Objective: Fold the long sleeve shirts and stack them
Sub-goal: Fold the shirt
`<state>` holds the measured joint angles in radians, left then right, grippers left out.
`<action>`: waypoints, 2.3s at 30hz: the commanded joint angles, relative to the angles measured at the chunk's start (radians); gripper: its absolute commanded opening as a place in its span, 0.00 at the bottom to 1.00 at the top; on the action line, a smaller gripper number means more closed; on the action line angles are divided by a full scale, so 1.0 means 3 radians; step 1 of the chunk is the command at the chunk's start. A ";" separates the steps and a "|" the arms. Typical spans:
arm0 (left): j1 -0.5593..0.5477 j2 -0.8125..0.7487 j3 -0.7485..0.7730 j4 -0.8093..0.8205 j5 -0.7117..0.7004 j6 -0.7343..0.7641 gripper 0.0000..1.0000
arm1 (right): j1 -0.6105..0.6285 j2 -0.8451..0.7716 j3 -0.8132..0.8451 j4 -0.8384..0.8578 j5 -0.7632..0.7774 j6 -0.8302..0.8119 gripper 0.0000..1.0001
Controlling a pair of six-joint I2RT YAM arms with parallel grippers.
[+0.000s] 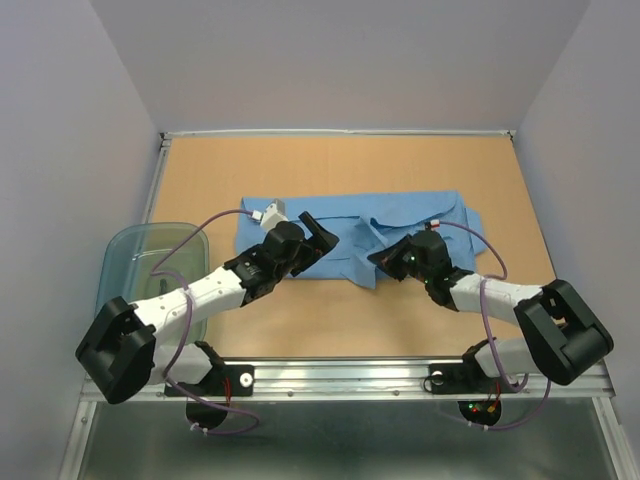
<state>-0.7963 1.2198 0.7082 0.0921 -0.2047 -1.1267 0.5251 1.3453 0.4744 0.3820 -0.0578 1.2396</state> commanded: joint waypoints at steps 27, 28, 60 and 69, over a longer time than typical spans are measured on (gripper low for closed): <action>-0.0235 0.0807 0.0206 0.0199 0.0381 0.0130 0.95 | -0.0012 -0.0807 -0.0252 -0.0946 0.0218 -0.0931 0.64; -0.0235 0.0802 0.0201 0.0199 0.0375 0.0130 0.95 | -0.0012 -0.0843 -0.0257 -0.0946 0.0218 -0.0931 0.65; -0.0240 0.0695 0.0135 0.0133 0.0207 0.0079 0.95 | 0.0121 -0.0440 0.0009 -0.0527 -0.0523 -0.1141 0.78; -0.0240 0.0557 0.0063 0.0071 0.0074 -0.0003 0.95 | 0.0279 0.0030 0.0131 -0.0067 -0.0672 -0.0844 0.72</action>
<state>-0.8627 1.4483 0.7464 0.1272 -0.1349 -1.1103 0.5831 1.3178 0.4484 0.2577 -0.2443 0.9478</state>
